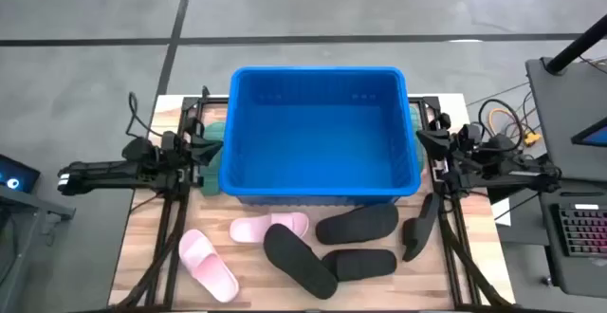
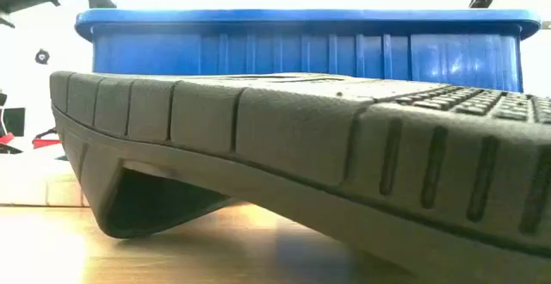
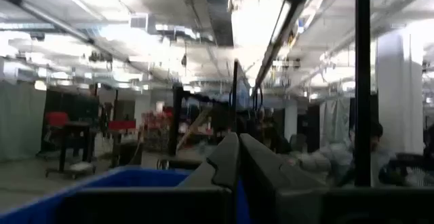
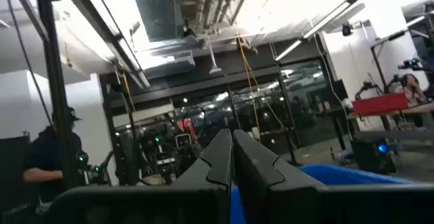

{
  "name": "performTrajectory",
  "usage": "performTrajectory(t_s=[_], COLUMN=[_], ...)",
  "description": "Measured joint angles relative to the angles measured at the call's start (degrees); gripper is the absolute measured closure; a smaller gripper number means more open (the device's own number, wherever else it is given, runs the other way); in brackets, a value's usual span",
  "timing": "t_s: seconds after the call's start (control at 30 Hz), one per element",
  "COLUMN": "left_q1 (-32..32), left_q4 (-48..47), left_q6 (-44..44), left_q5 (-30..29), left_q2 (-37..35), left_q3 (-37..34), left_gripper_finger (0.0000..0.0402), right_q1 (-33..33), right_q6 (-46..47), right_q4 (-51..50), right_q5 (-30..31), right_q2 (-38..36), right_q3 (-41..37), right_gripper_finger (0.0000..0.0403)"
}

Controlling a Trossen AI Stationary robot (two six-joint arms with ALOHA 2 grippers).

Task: Pick and place slides into bin
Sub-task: Put the black slipper into the blue bin

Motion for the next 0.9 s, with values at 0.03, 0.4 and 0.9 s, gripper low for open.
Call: performTrajectory(t_s=[0.03, 0.4, 0.9], left_q1=[0.0, 0.0, 0.0], left_q4=[0.2, -7.7, -19.5], left_q6=[0.0, 1.1, -3.5], left_q5=[-0.2, -1.2, -1.2], left_q2=[0.0, 9.4, 21.5], left_q3=[0.6, 13.4, 38.9], left_gripper_finger=[0.0402, 0.0402, 0.0402], right_q1=[0.0, 0.0, 0.0], right_q6=[-0.2, -3.8, 2.9], right_q4=[0.2, -3.0, -26.5], right_q5=[-0.2, -4.7, -10.3], right_q2=[0.1, 8.5, 26.7], right_q3=[0.4, 11.3, 40.7], right_gripper_finger=[0.0394, 0.0394, 0.0394])
